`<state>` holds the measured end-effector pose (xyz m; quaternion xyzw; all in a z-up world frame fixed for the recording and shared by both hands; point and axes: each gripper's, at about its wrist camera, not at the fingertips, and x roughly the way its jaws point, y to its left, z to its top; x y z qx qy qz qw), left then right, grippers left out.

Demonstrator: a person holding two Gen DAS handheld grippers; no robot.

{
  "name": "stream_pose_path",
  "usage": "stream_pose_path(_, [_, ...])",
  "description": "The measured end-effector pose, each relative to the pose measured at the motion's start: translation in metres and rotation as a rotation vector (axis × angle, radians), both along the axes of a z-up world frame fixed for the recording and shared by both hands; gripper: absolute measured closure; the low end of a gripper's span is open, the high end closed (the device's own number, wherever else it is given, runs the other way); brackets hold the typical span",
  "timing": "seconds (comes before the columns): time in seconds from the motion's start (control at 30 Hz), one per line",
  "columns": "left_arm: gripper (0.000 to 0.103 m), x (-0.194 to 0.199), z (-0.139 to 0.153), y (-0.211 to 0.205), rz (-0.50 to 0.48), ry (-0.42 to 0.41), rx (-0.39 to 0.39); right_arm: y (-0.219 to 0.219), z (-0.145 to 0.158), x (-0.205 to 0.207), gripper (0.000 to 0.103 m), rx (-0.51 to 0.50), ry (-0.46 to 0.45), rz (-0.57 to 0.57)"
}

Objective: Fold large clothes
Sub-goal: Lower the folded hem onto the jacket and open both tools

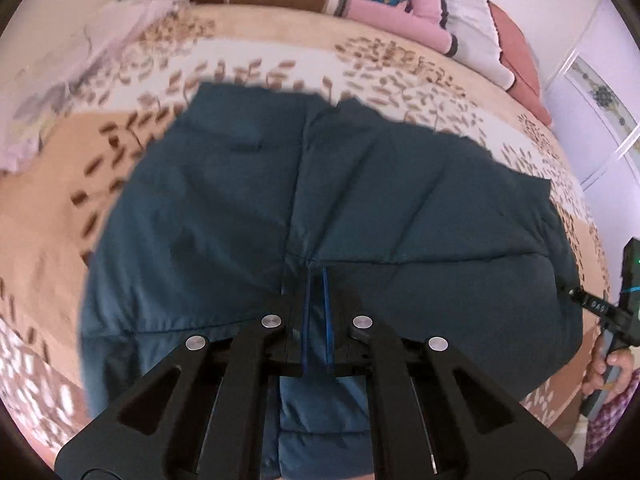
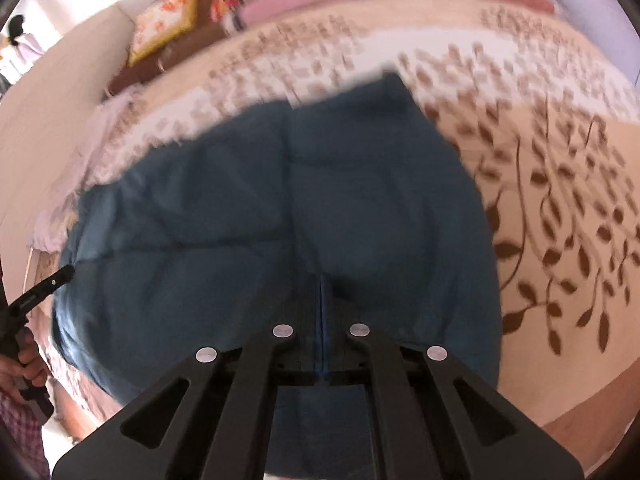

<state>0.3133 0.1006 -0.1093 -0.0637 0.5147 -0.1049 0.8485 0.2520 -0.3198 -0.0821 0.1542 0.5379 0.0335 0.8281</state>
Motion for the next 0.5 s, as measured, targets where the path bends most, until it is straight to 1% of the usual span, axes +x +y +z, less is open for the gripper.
stream_pose_path(0.13, [0.097, 0.0, -0.011, 0.002, 0.02, 0.01, -0.028, -0.002, -0.015, 0.002, 0.103, 0.037, 0.015, -0.017])
stream_pose_path(0.23, [0.097, 0.0, -0.006, 0.005, 0.042, 0.014, -0.038, 0.002, -0.009, 0.002, 0.103, 0.007, 0.017, -0.021])
stream_pose_path(0.27, [0.092, -0.005, 0.001, 0.008, 0.061, 0.0, -0.045, 0.004, -0.002, 0.0, 0.102, -0.015, 0.002, -0.033])
stream_pose_path(0.3, [0.08, -0.011, 0.009, 0.012, 0.068, -0.021, -0.064, 0.008, 0.015, -0.003, 0.098, -0.013, -0.055, -0.041])
stream_pose_path(0.33, [0.074, -0.021, 0.017, 0.017, 0.076, -0.047, -0.081, 0.012, 0.028, -0.005, 0.097, 0.009, -0.106, -0.03])
stream_pose_path(0.37, [0.062, -0.028, 0.022, 0.022, 0.083, -0.068, -0.092, 0.019, 0.041, -0.004, 0.097, 0.033, -0.148, -0.01])
stream_pose_path(0.4, [0.057, -0.038, 0.029, 0.026, 0.09, -0.092, -0.106, 0.032, 0.057, 0.001, 0.097, 0.052, -0.185, 0.027])
stream_pose_path(0.43, [0.05, -0.052, 0.036, 0.032, 0.096, -0.111, -0.118, 0.044, 0.065, 0.006, 0.097, 0.065, -0.199, 0.063])
stream_pose_path(0.47, [0.046, -0.062, 0.039, 0.036, 0.099, -0.118, -0.123, 0.057, 0.072, 0.014, 0.097, 0.076, -0.201, 0.101])
stream_pose_path(0.5, [0.044, -0.075, 0.043, 0.041, 0.103, -0.127, -0.128, 0.074, 0.076, 0.025, 0.097, 0.089, -0.196, 0.139])
